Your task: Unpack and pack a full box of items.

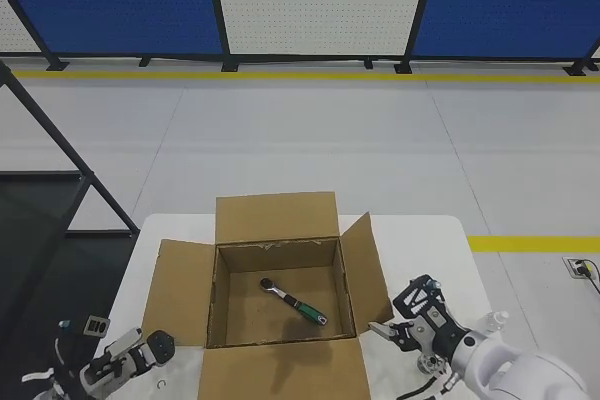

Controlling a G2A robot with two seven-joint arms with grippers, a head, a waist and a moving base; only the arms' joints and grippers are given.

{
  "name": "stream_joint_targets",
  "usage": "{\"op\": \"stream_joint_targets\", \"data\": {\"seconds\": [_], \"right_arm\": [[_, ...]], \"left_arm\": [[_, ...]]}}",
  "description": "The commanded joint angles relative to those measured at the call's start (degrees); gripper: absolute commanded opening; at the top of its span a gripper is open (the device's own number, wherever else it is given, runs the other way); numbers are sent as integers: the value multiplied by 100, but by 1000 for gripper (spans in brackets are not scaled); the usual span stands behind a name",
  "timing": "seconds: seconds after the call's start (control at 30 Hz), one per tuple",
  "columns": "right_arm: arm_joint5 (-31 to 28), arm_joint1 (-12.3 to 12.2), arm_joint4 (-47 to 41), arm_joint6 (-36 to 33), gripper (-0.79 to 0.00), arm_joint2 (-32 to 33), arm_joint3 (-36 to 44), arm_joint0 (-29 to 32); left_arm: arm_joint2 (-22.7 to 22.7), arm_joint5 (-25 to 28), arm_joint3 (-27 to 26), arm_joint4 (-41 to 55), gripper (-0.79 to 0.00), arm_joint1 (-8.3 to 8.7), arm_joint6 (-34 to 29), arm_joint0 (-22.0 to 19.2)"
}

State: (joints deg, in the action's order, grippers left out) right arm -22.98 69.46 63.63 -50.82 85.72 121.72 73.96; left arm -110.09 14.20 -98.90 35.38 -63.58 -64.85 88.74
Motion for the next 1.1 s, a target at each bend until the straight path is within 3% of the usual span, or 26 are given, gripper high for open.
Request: {"op": "stream_joint_targets", "data": {"seconds": [0.0, 0.27, 0.53, 1.07], "right_arm": [[14, -10, 12, 10, -31, -4, 12, 14], [31, -52, 2, 52, -40, -18, 36, 32], [29, -92, -13, 79, -40, -48, 10, -9], [40, -160, -39, 15, -55, -228, 7, -182]], "left_arm": [[-21, -27, -61, 78, 0, 15, -206, 71], [-204, -208, -219, 115, 0, 96, -996, 388], [-6, -23, -61, 68, 0, 89, -250, 160], [172, 16, 208, 76, 0, 145, 62, -295]]}}
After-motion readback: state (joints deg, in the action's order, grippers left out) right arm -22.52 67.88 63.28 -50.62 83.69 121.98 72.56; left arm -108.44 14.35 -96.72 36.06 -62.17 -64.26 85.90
